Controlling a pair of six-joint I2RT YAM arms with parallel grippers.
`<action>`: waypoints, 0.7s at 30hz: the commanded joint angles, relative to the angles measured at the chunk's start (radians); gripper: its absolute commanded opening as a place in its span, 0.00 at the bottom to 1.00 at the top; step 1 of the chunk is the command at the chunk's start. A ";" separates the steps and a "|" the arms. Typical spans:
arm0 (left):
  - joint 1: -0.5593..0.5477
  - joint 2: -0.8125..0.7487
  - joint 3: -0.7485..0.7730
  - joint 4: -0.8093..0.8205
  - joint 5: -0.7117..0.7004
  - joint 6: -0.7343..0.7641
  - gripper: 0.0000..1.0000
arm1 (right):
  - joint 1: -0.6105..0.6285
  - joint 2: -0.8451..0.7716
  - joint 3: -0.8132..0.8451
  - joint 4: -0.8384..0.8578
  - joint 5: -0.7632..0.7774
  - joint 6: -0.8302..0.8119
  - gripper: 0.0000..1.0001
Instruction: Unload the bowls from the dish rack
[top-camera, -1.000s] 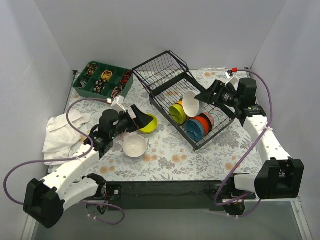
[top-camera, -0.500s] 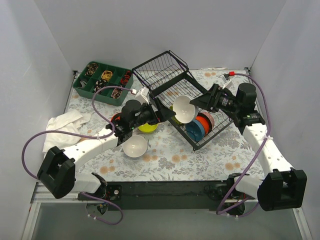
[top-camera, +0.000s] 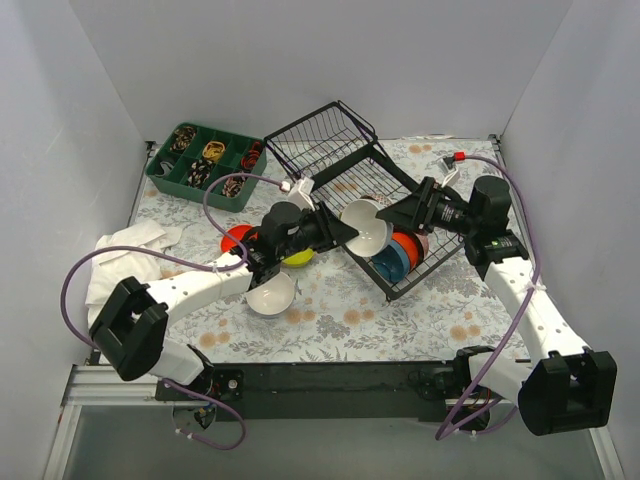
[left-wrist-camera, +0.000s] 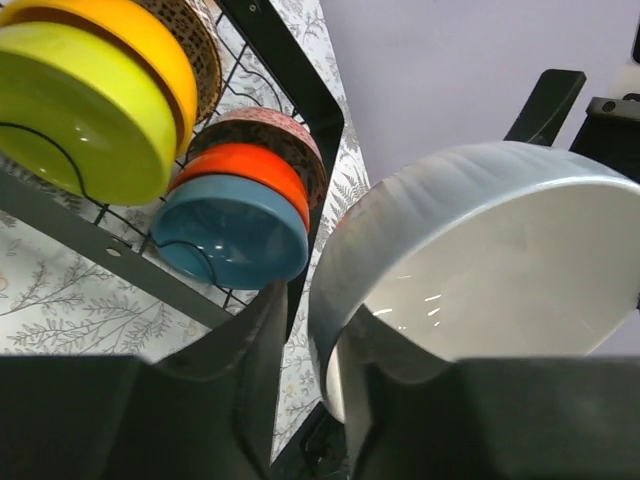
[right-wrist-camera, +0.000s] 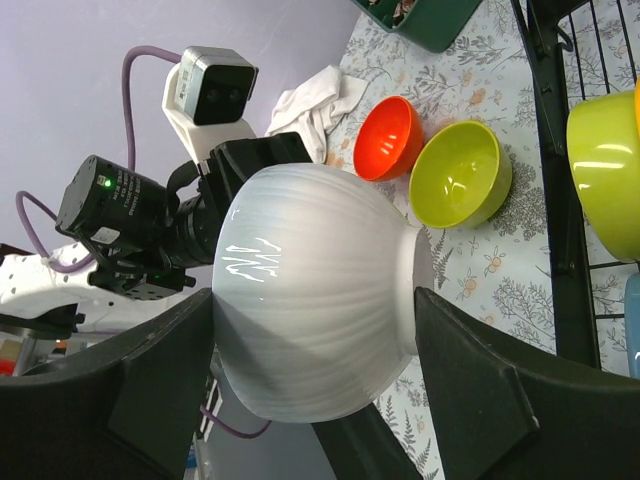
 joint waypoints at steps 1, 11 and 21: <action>-0.024 -0.013 0.026 0.028 -0.029 -0.014 0.17 | 0.009 -0.057 -0.012 0.092 -0.031 0.031 0.01; -0.024 -0.184 -0.004 -0.269 -0.228 0.087 0.00 | 0.010 -0.100 -0.038 -0.060 0.021 -0.087 0.75; -0.015 -0.368 0.102 -0.912 -0.469 0.147 0.00 | 0.009 -0.066 0.092 -0.471 0.269 -0.472 0.93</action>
